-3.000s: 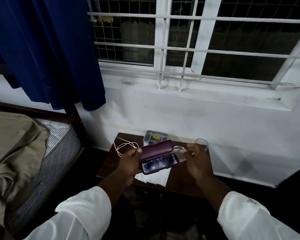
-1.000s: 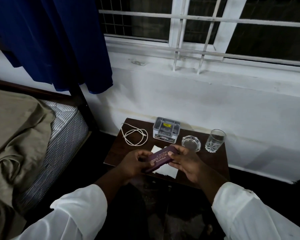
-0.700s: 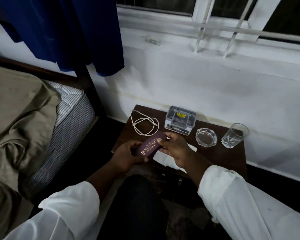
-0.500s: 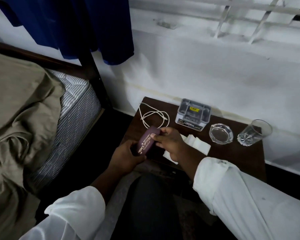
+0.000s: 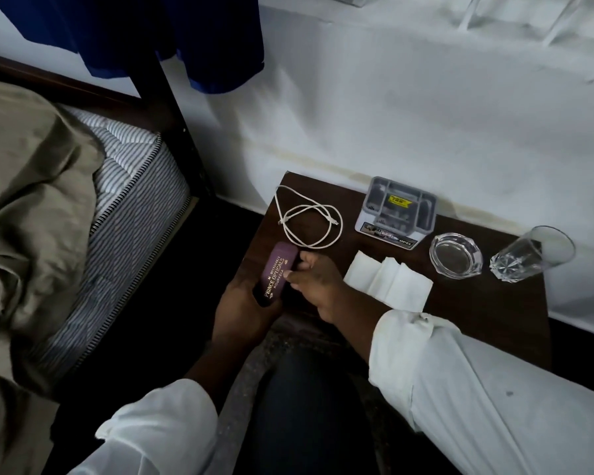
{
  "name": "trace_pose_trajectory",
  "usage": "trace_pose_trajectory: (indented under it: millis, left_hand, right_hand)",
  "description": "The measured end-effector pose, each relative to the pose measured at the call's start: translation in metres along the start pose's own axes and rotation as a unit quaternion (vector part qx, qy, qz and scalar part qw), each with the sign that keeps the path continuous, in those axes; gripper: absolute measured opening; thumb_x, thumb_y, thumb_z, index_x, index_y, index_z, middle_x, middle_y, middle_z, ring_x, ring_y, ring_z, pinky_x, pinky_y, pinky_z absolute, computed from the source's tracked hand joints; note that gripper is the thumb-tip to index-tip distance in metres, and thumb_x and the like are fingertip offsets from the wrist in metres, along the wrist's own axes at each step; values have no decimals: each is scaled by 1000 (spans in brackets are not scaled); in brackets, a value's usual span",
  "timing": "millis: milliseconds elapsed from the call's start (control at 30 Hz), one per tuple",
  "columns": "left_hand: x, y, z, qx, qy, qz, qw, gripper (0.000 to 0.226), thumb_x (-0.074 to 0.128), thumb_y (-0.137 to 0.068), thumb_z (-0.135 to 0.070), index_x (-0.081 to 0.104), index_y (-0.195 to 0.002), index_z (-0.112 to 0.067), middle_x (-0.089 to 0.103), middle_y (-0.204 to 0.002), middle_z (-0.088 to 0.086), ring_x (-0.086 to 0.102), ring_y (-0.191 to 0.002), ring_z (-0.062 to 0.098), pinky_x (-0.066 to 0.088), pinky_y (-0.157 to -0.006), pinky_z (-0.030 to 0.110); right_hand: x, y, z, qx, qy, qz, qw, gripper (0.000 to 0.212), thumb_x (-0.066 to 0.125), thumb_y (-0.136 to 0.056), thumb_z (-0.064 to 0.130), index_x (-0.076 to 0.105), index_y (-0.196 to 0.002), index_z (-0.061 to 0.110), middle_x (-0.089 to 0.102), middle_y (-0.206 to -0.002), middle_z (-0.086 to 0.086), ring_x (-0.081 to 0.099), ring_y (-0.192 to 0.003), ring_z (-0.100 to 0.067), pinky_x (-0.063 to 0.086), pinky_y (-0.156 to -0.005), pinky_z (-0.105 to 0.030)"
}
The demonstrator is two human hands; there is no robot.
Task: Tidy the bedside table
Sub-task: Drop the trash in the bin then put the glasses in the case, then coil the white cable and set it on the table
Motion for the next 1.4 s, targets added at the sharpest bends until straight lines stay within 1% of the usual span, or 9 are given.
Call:
trace_pose_trajectory:
  millis: [167, 367, 533, 600, 767, 867, 1000, 1233, 1400]
  left_hand:
    - [2, -6, 1, -7, -23, -2, 1000, 33, 79, -72, -40, 69, -88, -13, 66, -87, 9, 64, -83, 28, 36, -66, 27]
    - [4, -6, 4, -26, -46, 2, 999, 35, 79, -72, -42, 69, -91, -13, 65, -93, 12, 64, -89, 31, 48, -73, 34]
    - [4, -6, 7, -31, -45, -3, 999, 37, 79, -71, -43, 70, -94, -14, 64, -94, 11, 65, -88, 31, 50, -72, 32]
    - [4, -6, 9, -33, -43, -1, 999, 40, 77, -72, -44, 70, -98, -15, 64, -95, 10, 66, -88, 31, 51, -72, 32]
    - [3, -6, 8, -29, -62, 17, 998, 53, 77, -74, -48, 70, -116, -16, 65, -105, 13, 65, -98, 32, 49, -78, 31]
    - [0, -4, 3, -19, -75, 30, 997, 66, 74, -77, -56, 63, -129, -17, 65, -114, 15, 64, -105, 34, 54, -87, 37]
    - [-10, -6, -7, -10, -113, 22, 993, 77, 62, -82, -69, 48, -143, -24, 59, -123, 14, 57, -116, 36, 50, -98, 45]
    - [-8, -58, -40, -8, -97, 19, 995, 63, 63, -87, -59, 55, -134, -18, 62, -128, 15, 55, -123, 37, 45, -104, 43]
    - [3, -105, -49, -20, -78, 24, 996, 54, 66, -85, -57, 62, -119, -15, 70, -116, 14, 65, -112, 36, 53, -95, 43]
  right_hand:
    - [6, 0, -4, 10, -2, 13, 1000, 49, 61, -91, -10, 51, -138, -4, 63, -114, -13, 59, -104, -20, 50, -79, -20]
    - [8, -3, -5, 10, 34, 5, 999, 51, 65, -90, -5, 50, -139, -3, 59, -135, -28, 61, -114, -29, 47, -107, -44]
    - [9, -4, -5, 12, 62, 4, 998, 32, 65, -88, -5, 62, -120, -6, 68, -109, -23, 61, -96, -27, 52, -90, -41]
    - [11, -3, -5, 14, 73, 2, 997, 31, 68, -87, -3, 63, -118, -5, 69, -112, -25, 62, -95, -27, 53, -95, -46]
    - [10, -1, -4, 17, 117, -4, 993, 68, 75, -85, 8, 44, -145, -2, 58, -137, -18, 58, -125, -28, 46, -109, -39]
    - [6, 2, -4, 24, 135, -6, 991, 75, 76, -85, 12, 39, -150, 4, 55, -143, -17, 56, -130, -28, 44, -112, -38]
    - [-13, 10, -2, 10, 149, -38, 988, 65, 76, -86, 18, 49, -145, 10, 60, -138, -12, 60, -125, -24, 45, -102, -28]
    - [-54, 8, 3, -18, 161, -100, 982, 52, 75, -86, 24, 60, -135, 15, 67, -129, -7, 63, -119, -21, 47, -104, -32]
    - [-78, -7, 5, -58, 177, -119, 975, 40, 74, -86, 22, 67, -125, 15, 69, -120, -6, 64, -112, -21, 45, -90, -25]
Point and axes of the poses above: each hand's wrist, its own y-axis away from the middle knuckle, its own x-axis out of the palm, z = x × y, the point moved 6 cm from there along -y, towards the middle knuckle
